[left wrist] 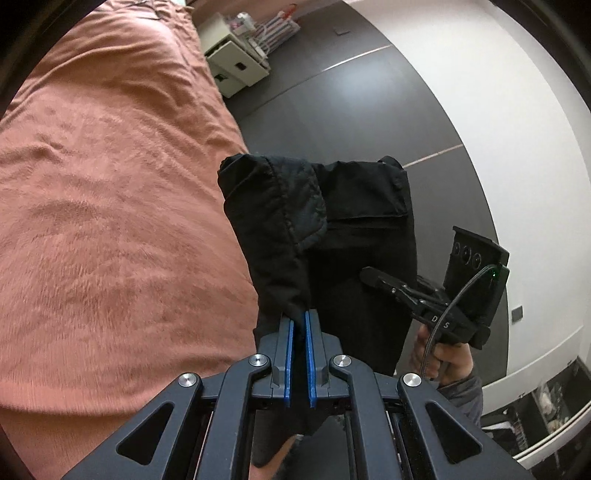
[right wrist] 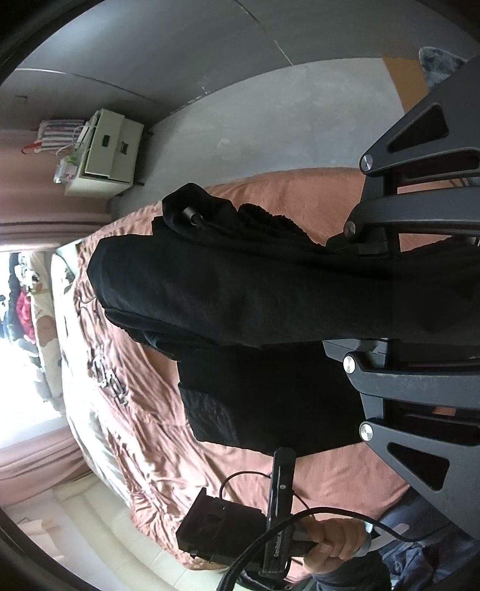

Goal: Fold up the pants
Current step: 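Lower the folded pants onto the bed corner and open both grippers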

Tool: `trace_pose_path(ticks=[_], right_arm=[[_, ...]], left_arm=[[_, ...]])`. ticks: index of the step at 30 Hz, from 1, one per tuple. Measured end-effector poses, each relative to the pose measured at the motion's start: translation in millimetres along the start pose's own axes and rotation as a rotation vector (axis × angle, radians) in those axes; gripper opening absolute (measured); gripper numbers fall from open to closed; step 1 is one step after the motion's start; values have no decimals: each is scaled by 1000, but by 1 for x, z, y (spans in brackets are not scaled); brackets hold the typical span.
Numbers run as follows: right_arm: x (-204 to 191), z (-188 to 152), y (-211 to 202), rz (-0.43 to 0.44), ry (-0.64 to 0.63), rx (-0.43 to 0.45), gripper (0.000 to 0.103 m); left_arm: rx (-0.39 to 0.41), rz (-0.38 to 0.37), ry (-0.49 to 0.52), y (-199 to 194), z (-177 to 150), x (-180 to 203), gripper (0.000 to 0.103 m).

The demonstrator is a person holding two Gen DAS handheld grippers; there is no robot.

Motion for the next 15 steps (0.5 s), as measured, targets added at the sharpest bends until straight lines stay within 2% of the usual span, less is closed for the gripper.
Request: trace_pose_path(ticks=[2,3,4,5,7,8,10,12,15], right_arm=[[3,2,4,-35,26,-13,25],[6,3,8,-103,40,-27,34],[8,2,12,-182,56,-50,40],[12,0,15,-223,68,-62,44],[16,-4,11,-285,109,-73,44],[15,-6,5,-286,134,-58,44],[8,-12,-16,-282,168,-5,44],[-4,-20,-30,-271,166,20,44],[-29,-39,-46,-231,149,30,44]], left_arm=[[6,28,-9,7,5,-9,6],[1,58,-10,11,6,-13,7],[-13,99,-15,16,7,-19,8],[-42,151,-38,24,7,-29,10],[-68,167,-76,29,6,-41,11],[-64,172,-75,28,6,-44,12],[-47,187,-62,25,7,-46,21],[-22,194,-64,20,8,-49,38],[-3,206,-58,20,13,-52,40]])
Point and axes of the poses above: each gripper's, at about its wrist camera, not at the fingertips, and y roughly the way its jaws point, x to its right, z to its top, the point moved 3 cm from there along y, roughly the way its jaws point, and after that the axes turned 3 degrees about x, right-handed, at the moved point
